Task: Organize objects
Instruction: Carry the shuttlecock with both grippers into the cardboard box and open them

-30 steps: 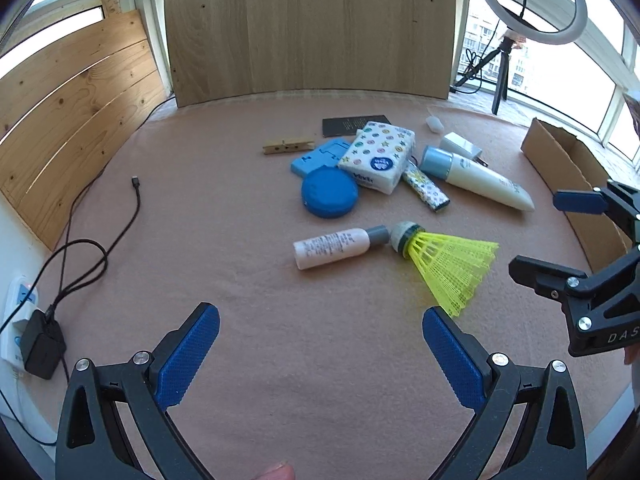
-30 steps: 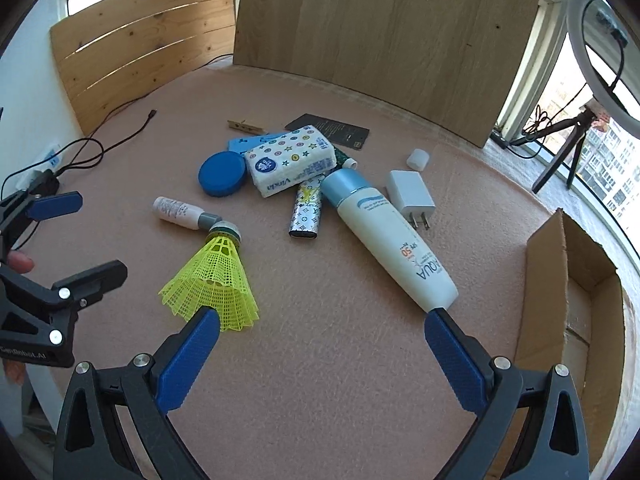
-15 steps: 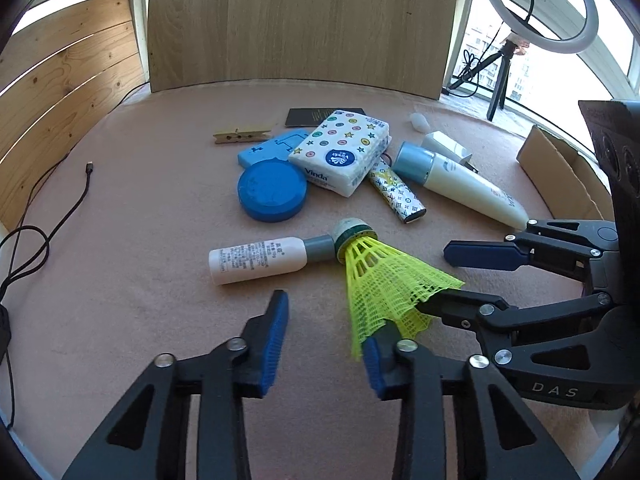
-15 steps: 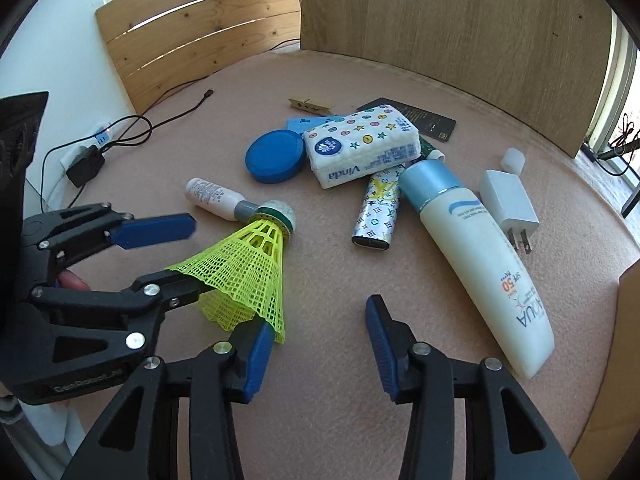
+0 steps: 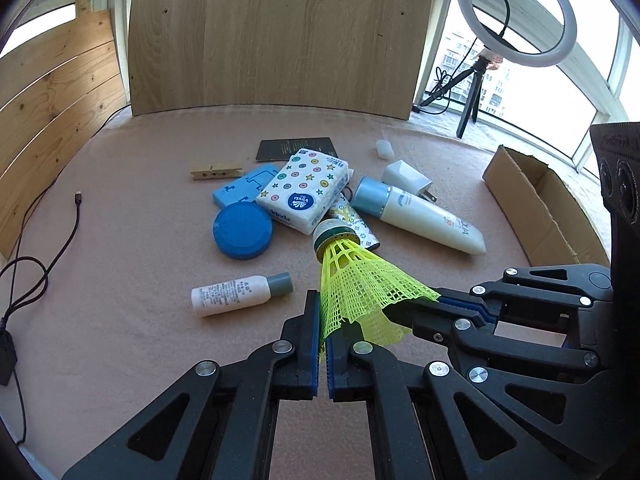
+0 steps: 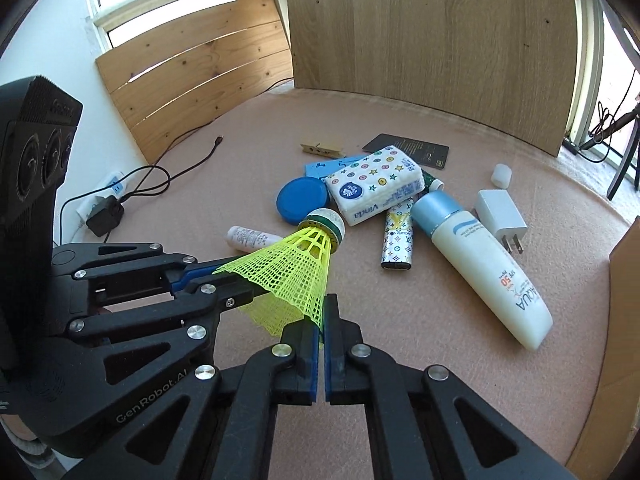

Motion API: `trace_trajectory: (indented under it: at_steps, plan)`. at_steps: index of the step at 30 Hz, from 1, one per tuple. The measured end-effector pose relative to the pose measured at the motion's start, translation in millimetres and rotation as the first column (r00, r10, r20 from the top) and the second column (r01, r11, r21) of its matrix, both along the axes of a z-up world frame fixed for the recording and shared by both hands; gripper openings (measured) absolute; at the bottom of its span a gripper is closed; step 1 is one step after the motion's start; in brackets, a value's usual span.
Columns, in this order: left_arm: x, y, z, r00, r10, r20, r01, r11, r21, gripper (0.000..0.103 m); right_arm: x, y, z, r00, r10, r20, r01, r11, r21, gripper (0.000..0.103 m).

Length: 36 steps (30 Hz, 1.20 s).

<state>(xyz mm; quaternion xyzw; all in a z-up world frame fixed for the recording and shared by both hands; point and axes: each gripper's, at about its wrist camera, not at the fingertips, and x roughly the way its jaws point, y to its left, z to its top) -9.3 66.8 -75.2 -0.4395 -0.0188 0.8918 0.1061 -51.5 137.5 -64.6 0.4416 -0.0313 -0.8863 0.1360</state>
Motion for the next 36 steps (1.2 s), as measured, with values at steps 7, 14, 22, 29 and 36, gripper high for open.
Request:
trace_trajectory:
  at_steps: [7,14,22,29,36]
  plan:
    - [2,26,43,0.997,-0.039,-0.071,0.038,0.999,-0.019,0.002,16,18,38,0.996,-0.045,-0.080,0.044,0.999,-0.017,0.002]
    - [2,99,72,0.985,-0.127,-0.118,0.124,0.992,-0.033,0.002,47,78,62,0.981,-0.137,-0.137,0.134,0.991,-0.031,0.002]
    - [5,226,80,0.956,-0.259,-0.136,0.258,0.966,-0.024,0.002,105,181,68,0.954,-0.260,-0.148,0.261,0.965,-0.014,0.002]
    - [11,312,79,0.937,-0.322,-0.132,0.322,0.946,-0.020,0.003,138,251,63,0.935,-0.328,-0.134,0.330,0.944,-0.005,0.002]
    - [8,323,68,0.970,-0.217,-0.109,0.198,0.966,-0.166,0.082,152,276,52,0.909,-0.401,-0.112,0.405,0.914,0.022,0.010]
